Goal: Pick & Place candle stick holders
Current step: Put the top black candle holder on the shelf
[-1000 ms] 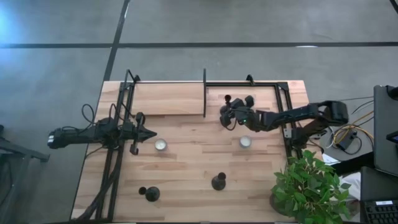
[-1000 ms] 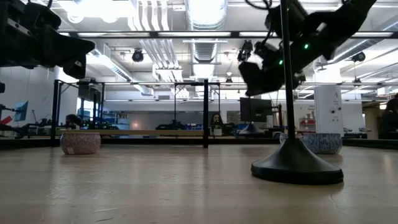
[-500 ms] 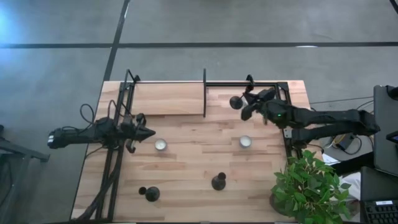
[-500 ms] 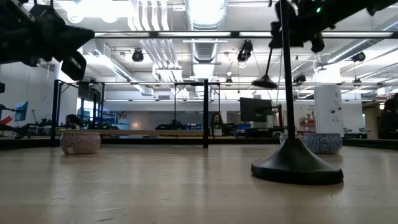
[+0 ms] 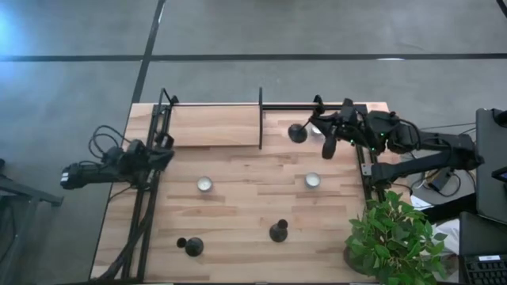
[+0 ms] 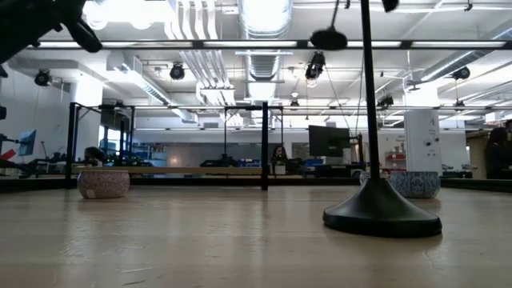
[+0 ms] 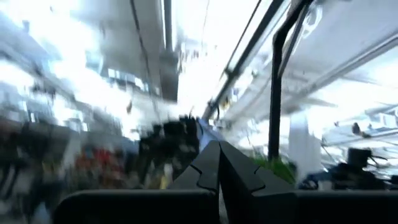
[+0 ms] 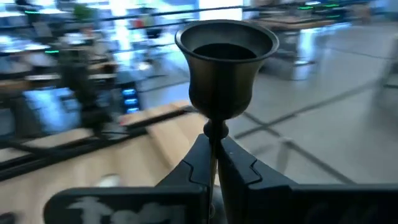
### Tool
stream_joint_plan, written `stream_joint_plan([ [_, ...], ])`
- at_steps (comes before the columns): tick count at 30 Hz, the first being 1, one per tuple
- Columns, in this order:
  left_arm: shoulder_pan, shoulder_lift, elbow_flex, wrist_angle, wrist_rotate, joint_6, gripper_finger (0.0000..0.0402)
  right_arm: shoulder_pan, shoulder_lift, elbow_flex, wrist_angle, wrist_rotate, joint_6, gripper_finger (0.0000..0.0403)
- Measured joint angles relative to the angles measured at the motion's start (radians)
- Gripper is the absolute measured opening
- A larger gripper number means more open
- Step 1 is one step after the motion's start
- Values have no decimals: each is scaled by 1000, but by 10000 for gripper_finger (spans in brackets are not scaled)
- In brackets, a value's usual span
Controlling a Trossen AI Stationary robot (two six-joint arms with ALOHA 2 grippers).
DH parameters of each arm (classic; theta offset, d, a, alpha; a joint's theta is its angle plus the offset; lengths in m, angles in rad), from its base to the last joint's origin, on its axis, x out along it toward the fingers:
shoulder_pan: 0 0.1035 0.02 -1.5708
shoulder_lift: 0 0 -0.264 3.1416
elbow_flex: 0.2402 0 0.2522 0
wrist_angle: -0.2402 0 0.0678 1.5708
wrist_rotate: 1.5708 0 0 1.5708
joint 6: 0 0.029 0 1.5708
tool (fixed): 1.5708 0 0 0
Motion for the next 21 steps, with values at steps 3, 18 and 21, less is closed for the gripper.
stream_joint_plan([
  [3, 0, 0, 4, 6, -26, 0, 10, 0, 64, 69, -15, -108, 11, 8],
  [18, 0, 233, 214, -391, -49, -32, 10, 0, 501, 320, -70, -406, -20, 8],
  [21, 0, 334, 279, -394, -49, 20, 10, 0, 569, 360, -25, -447, -49, 8],
])
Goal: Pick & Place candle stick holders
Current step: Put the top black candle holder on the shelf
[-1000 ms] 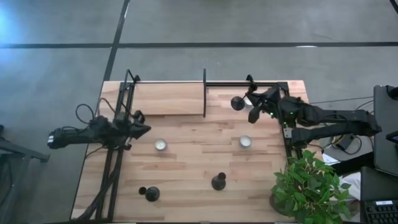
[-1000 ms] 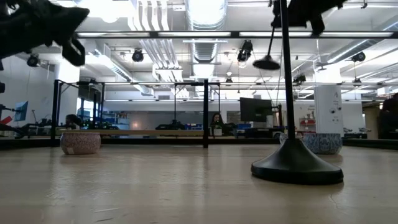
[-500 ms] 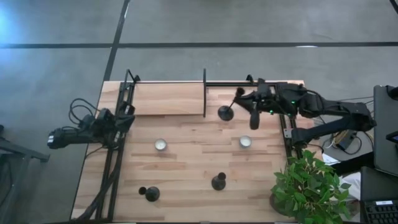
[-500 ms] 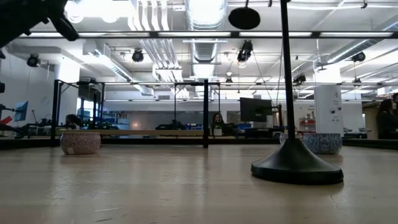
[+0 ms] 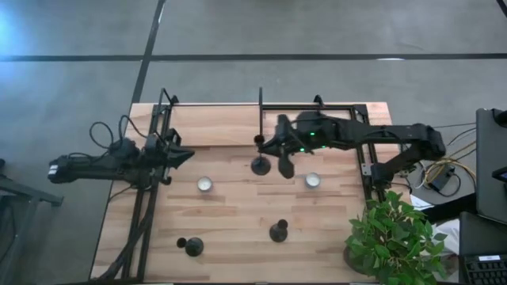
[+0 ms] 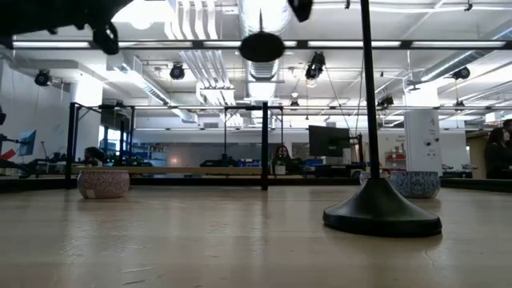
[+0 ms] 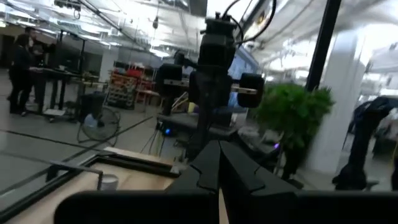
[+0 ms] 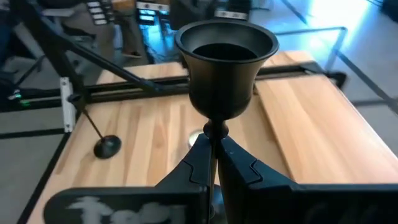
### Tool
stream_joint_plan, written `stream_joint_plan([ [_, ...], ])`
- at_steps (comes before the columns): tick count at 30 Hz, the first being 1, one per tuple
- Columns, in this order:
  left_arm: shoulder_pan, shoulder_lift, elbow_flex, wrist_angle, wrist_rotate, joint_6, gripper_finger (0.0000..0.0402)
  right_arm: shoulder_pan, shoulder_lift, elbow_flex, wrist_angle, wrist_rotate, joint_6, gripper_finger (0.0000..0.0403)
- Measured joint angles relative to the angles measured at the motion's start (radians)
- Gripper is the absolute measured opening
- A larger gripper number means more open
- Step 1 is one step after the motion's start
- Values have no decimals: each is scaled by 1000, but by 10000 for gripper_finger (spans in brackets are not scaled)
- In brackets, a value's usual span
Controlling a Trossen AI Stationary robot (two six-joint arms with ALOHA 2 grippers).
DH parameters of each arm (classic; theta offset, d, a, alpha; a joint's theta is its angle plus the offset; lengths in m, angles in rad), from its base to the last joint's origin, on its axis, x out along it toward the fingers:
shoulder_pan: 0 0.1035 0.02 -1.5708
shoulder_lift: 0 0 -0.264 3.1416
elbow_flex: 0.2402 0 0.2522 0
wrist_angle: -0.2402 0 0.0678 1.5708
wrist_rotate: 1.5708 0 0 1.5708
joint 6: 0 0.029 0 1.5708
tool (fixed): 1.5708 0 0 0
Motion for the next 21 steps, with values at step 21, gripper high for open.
stream_joint_plan([
  [21, 0, 355, 138, 120, 18, 74, 10, -2, 139, 181, 88, -48, -105, 8],
])
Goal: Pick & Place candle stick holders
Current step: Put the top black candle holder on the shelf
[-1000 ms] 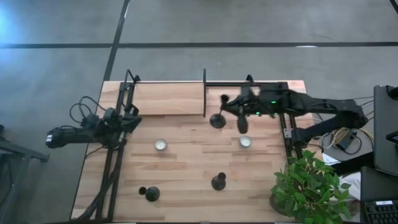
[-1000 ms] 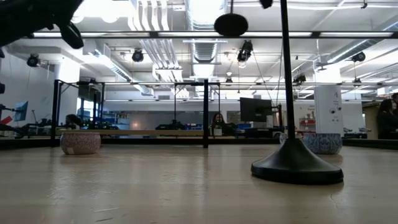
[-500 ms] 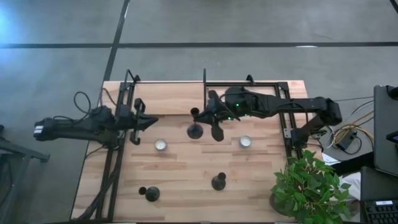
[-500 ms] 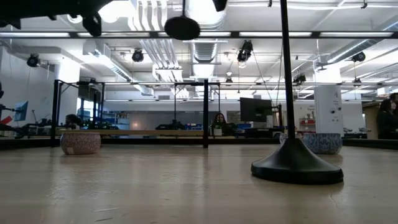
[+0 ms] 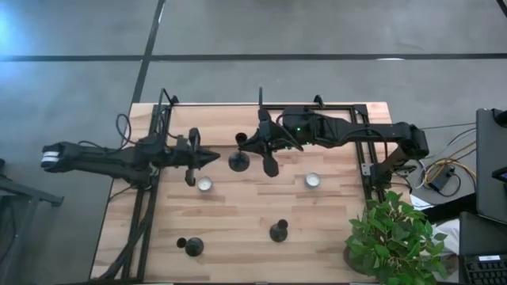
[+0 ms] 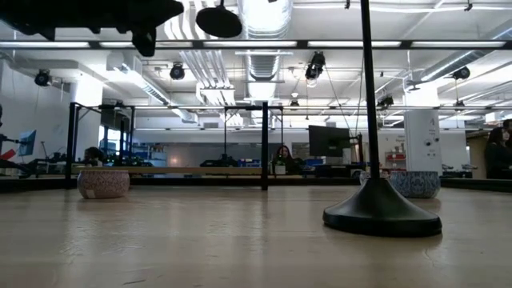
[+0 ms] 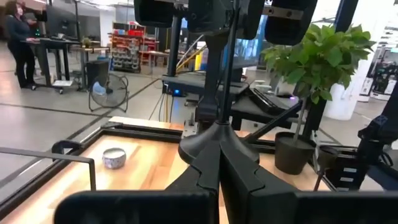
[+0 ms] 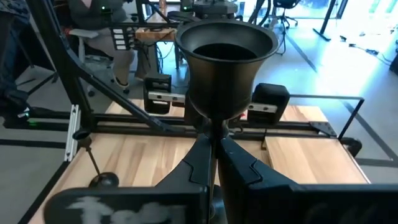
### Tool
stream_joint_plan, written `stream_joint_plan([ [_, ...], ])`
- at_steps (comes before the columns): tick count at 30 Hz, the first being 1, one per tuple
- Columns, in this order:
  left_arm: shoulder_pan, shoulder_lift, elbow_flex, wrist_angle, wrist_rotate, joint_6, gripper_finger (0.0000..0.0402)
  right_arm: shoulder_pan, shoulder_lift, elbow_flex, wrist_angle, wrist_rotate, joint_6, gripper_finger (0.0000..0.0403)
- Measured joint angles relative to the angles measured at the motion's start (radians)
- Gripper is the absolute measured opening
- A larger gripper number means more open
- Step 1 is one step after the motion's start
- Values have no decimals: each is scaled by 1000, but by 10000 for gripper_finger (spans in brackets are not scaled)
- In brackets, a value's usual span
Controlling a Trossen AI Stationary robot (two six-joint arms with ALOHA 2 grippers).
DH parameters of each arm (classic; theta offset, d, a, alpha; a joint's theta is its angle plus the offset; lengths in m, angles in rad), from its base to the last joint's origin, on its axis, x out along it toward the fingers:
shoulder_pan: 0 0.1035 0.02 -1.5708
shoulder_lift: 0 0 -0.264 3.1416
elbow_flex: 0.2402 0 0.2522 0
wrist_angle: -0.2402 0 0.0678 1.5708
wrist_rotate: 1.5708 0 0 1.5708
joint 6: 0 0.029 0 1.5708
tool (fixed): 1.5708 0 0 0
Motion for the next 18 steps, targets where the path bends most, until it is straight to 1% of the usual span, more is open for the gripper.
stream_joint_plan([
  [2, 0, 2, 0, -2, 0, -4, 10, 0, 2, 1, 8, 0, 0, 8],
  [5, 3, 13, -3, -1, 2, -49, 10, -1, 6, 1, 11, 0, 2, 8],
  [8, 4, 32, -5, -6, 35, -81, 22, -1, 7, 1, 6, -3, 4, 8],
  [12, 3, 46, -5, -3, 21, -95, 56, -1, 11, 0, 10, -22, 11, 8],
  [15, 4, 57, -5, -3, -19, -100, 90, -1, 20, 0, 13, -43, 27, 8],
  [18, 4, 73, 3, 1, -32, -100, 127, -1, 26, -1, 10, -44, 48, 8],
])
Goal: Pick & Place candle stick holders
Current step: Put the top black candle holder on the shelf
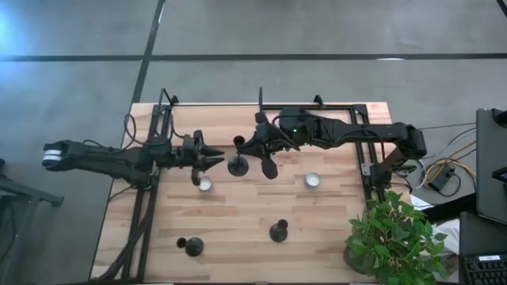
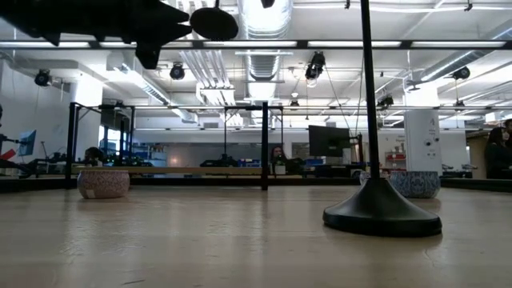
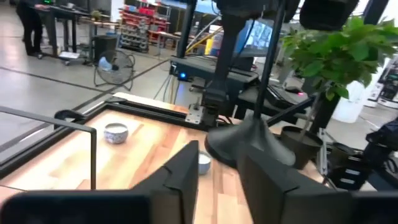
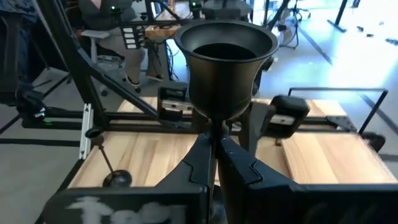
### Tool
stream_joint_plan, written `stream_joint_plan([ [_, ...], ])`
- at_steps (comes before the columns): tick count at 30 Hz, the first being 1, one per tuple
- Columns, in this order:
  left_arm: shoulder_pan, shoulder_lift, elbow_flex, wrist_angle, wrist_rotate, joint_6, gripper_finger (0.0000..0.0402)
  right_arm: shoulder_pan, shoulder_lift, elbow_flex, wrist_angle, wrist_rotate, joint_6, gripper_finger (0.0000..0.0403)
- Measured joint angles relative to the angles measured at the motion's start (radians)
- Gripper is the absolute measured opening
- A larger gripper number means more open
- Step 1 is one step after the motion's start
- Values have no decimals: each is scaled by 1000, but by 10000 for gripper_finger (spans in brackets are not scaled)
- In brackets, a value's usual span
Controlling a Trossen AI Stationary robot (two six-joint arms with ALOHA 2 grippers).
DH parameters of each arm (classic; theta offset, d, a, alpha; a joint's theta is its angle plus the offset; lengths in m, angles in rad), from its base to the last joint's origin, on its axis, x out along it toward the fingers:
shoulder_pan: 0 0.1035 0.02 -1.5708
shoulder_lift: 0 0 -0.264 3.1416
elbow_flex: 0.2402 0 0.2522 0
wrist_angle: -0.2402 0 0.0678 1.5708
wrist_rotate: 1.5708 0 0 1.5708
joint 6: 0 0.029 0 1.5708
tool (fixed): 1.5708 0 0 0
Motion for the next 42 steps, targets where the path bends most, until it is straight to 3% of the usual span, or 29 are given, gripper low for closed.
stream_joint_plan([
  [4, 0, 20, 12, -1, 3, 0, 165, -3, 18, 0, 2, 0, 1, 8],
  [9, 0, 42, 27, 1, 33, 0, 176, -12, 48, 0, 38, 0, 0, 8],
  [36, 0, 76, 28, 20, 70, -7, 176, -26, 143, -1, 216, -37, 53, 8],
  [42, 0, 75, 28, 20, 72, 5, 143, -27, 144, -1, 212, -37, 53, 8],
])
